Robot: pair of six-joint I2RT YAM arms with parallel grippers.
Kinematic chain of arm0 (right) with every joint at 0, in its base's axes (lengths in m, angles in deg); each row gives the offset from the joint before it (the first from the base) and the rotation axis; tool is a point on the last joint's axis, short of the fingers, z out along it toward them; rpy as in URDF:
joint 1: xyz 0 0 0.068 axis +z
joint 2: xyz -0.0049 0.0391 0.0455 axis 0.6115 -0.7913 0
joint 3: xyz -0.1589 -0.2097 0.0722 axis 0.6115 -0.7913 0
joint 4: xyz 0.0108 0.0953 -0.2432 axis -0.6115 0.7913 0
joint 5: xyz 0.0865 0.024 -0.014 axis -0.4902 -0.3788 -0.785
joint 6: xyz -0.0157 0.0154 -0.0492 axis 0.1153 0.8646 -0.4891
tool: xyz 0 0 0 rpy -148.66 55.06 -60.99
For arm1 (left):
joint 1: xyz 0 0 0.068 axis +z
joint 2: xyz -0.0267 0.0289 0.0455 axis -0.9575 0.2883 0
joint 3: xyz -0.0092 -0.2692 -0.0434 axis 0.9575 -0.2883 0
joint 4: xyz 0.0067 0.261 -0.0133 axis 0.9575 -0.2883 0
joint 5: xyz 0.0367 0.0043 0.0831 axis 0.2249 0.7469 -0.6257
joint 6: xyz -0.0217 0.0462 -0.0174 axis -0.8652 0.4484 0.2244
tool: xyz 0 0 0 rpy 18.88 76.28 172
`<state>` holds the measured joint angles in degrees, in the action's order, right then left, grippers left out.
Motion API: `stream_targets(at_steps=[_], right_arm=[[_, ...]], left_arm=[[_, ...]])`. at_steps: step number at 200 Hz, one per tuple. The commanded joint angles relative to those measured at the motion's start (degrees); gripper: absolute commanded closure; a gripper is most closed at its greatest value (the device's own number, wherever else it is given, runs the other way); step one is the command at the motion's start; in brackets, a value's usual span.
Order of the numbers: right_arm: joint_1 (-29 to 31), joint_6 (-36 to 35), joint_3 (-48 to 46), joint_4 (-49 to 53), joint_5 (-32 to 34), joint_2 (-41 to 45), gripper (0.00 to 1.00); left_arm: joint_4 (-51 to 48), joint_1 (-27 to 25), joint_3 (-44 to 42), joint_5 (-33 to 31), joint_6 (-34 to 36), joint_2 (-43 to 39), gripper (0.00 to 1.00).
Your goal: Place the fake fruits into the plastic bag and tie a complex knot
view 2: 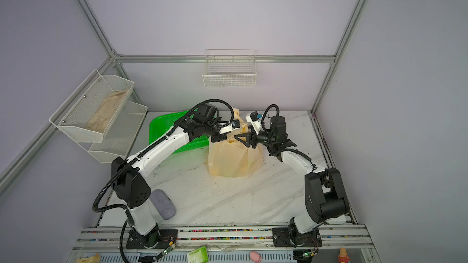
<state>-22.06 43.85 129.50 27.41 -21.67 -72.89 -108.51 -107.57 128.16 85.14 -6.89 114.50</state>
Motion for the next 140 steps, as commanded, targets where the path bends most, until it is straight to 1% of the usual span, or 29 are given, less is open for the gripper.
stream_targets(at_steps=[1, 45, 73, 107, 127, 133, 140], right_arm=[[-0.3, 3.5, -0.1, -6.5, -1.7, 0.6, 0.47], [-0.3, 5.6, -0.3, -9.0, -1.0, -0.1, 0.58], [-0.2, 5.3, -0.2, -8.6, -0.3, -0.1, 0.71], [-0.2, 5.1, -0.4, -8.2, 0.7, -0.4, 0.93], [-0.3, 5.0, -0.9, -8.1, 1.4, -0.2, 1.0], [-0.3, 4.8, -1.1, -8.0, 1.7, -0.1, 1.0], [-0.2, 4.7, -1.4, -7.9, 2.1, 0.0, 1.0]], left_arm=[[0.6, -0.7, 6.7, 1.4, 1.2, 0.3, 1.0], [0.3, -0.7, 7.4, 1.0, 1.4, 0.8, 1.0], [0.2, -0.7, 7.9, 0.8, 1.1, 1.1, 1.0], [0.1, -0.7, 8.4, 0.0, 0.7, 1.1, 1.0], [0.0, -0.6, 8.3, -0.8, 0.1, 0.6, 1.0], [0.1, -0.6, 8.2, -1.1, -0.3, 0.4, 1.0], [0.1, -0.4, 8.1, -0.9, -0.8, 0.1, 0.94]])
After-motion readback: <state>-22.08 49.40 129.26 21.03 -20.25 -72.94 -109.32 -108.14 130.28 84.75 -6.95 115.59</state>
